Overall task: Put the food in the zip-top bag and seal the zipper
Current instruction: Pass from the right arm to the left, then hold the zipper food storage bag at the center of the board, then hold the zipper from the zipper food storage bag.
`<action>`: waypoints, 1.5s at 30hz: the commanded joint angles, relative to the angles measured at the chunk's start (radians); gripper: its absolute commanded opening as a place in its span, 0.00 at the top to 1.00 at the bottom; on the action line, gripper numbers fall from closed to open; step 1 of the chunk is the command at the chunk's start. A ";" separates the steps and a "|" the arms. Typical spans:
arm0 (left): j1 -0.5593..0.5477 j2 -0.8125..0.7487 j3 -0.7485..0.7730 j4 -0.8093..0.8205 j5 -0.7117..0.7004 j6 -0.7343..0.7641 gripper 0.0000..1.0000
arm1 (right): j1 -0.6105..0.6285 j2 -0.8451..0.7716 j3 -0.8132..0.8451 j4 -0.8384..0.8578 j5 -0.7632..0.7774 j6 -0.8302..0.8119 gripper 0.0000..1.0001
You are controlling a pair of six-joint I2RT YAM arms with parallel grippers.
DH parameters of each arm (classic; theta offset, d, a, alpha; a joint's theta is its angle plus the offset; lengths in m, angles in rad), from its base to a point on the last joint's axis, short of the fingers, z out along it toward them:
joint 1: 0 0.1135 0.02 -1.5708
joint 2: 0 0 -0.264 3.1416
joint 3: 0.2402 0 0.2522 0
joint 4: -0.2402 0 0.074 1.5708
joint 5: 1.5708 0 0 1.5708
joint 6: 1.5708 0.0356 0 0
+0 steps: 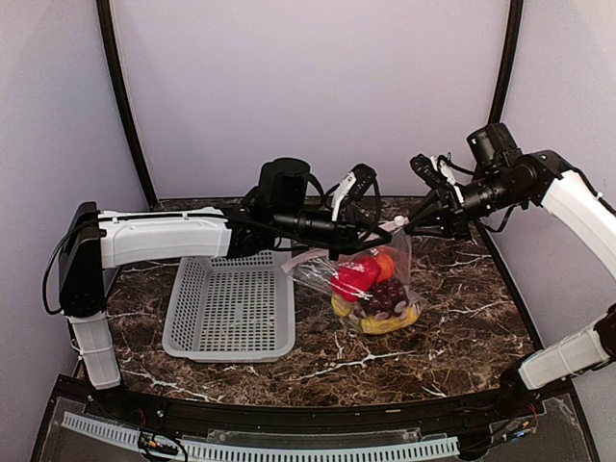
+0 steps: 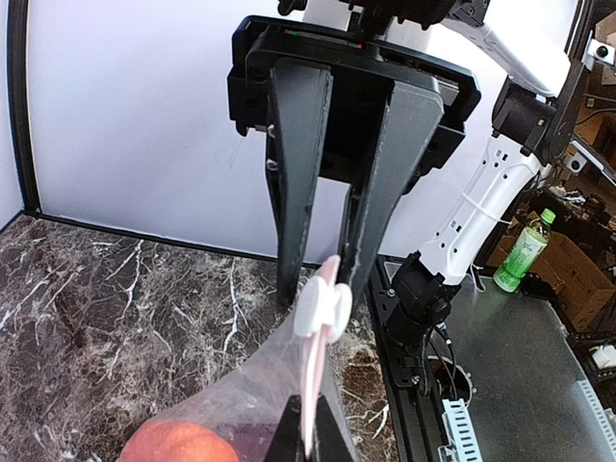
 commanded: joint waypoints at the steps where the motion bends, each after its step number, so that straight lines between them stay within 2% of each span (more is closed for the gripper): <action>1: 0.009 -0.013 -0.014 0.045 0.015 -0.017 0.99 | -0.006 0.009 -0.008 0.035 -0.005 0.018 0.85; 7: 0.008 -0.016 -0.014 0.050 0.022 -0.022 0.99 | -0.006 0.015 -0.006 0.038 -0.005 0.015 0.90; 10: 0.009 -0.016 -0.014 0.050 0.024 -0.025 0.99 | -0.006 0.015 -0.006 0.042 -0.011 0.019 1.00; 12: 0.010 -0.017 -0.011 0.042 0.018 -0.021 0.90 | -0.006 0.015 0.001 0.041 -0.019 0.025 1.00; 13: 0.010 -0.023 -0.009 0.025 0.000 -0.008 0.77 | -0.006 0.015 0.008 0.033 -0.020 0.025 1.00; 14: 0.010 -0.037 -0.010 0.020 -0.011 0.003 0.72 | -0.006 0.015 0.016 0.027 -0.021 0.023 1.00; 16: 0.008 -0.062 -0.017 0.018 -0.038 0.038 0.53 | -0.005 0.019 0.039 0.000 -0.016 0.009 1.00; 18: 0.008 -0.075 -0.014 0.028 -0.045 0.051 0.44 | -0.005 0.029 0.065 -0.030 -0.009 -0.001 1.00; 20: 0.008 -0.066 0.008 0.031 -0.024 0.039 0.39 | -0.005 0.043 0.089 -0.055 -0.002 -0.009 1.00; 23: 0.008 -0.032 0.075 0.020 0.016 -0.020 0.41 | -0.001 0.048 0.101 -0.071 0.013 -0.016 1.00; 28: 0.008 0.016 0.118 0.048 0.069 -0.086 0.53 | 0.013 0.053 0.116 -0.081 0.041 -0.013 1.00; 33: 0.009 0.024 0.122 0.070 0.077 -0.097 0.61 | 0.023 0.061 0.127 -0.085 0.046 0.000 1.00; 39: 0.007 0.048 0.161 0.026 0.060 -0.101 0.62 | 0.033 0.065 0.127 -0.080 0.054 0.008 1.00; 45: 0.007 0.058 0.174 0.016 0.064 -0.103 0.76 | 0.039 0.066 0.132 -0.075 0.065 0.013 1.00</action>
